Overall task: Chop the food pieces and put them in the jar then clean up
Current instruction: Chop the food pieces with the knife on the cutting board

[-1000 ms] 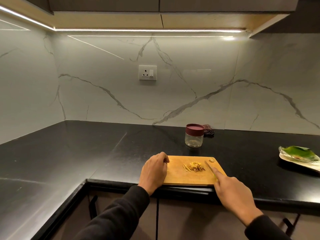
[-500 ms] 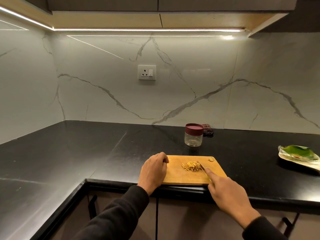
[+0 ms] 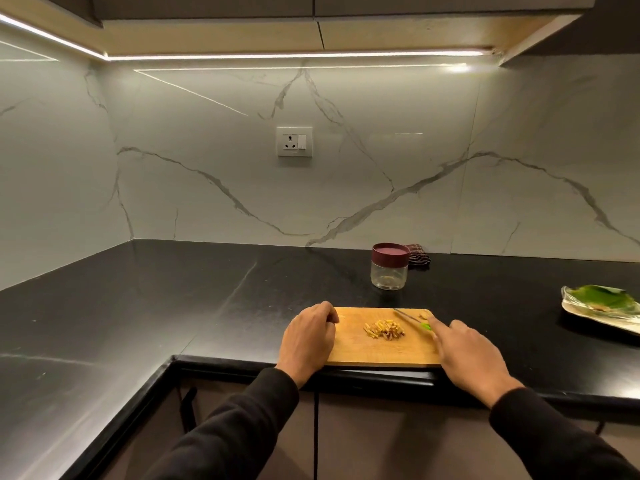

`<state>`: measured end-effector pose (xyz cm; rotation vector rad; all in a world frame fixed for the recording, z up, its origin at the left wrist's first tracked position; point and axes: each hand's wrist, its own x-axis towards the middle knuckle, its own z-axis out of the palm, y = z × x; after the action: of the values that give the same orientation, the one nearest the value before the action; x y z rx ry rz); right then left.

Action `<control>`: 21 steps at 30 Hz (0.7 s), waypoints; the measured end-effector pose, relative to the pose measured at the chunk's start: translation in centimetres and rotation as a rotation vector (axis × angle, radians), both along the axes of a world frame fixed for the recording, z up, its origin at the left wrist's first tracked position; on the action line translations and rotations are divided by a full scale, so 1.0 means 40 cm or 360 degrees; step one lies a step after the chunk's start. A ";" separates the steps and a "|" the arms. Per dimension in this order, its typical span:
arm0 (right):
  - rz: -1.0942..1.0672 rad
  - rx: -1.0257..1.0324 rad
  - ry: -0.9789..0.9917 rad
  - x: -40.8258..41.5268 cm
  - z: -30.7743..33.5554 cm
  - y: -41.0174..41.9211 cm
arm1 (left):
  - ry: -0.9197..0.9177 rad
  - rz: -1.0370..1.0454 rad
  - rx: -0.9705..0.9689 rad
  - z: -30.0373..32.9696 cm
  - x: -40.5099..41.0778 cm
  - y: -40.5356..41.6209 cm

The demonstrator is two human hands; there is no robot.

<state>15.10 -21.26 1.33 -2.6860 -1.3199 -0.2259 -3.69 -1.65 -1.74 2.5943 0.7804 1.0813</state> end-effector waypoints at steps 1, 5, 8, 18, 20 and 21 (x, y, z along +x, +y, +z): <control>0.0000 -0.0024 0.0041 0.006 0.001 0.002 | -0.0001 -0.0002 -0.0002 0.000 -0.001 0.000; 0.0011 -0.0111 0.0067 0.019 -0.001 0.007 | 0.0003 -0.0004 0.0012 0.000 -0.001 0.000; 0.0019 -0.0148 -0.0017 0.018 0.003 0.008 | 0.0004 -0.0013 0.0015 0.001 0.000 0.000; 0.0316 0.0201 0.0113 -0.001 0.038 0.042 | 0.0202 -0.0194 0.0218 0.022 0.022 0.020; 0.0421 0.0233 0.0252 -0.008 0.050 0.067 | 0.0242 -0.0302 0.0182 0.038 0.036 0.021; 0.0451 0.0219 0.0299 -0.011 0.055 0.080 | 0.0283 -0.0370 0.0113 0.047 0.046 0.021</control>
<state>14.65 -18.07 3.52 -2.3099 -1.5401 -0.0300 -1.83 -0.83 0.13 2.7839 0.4654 0.8354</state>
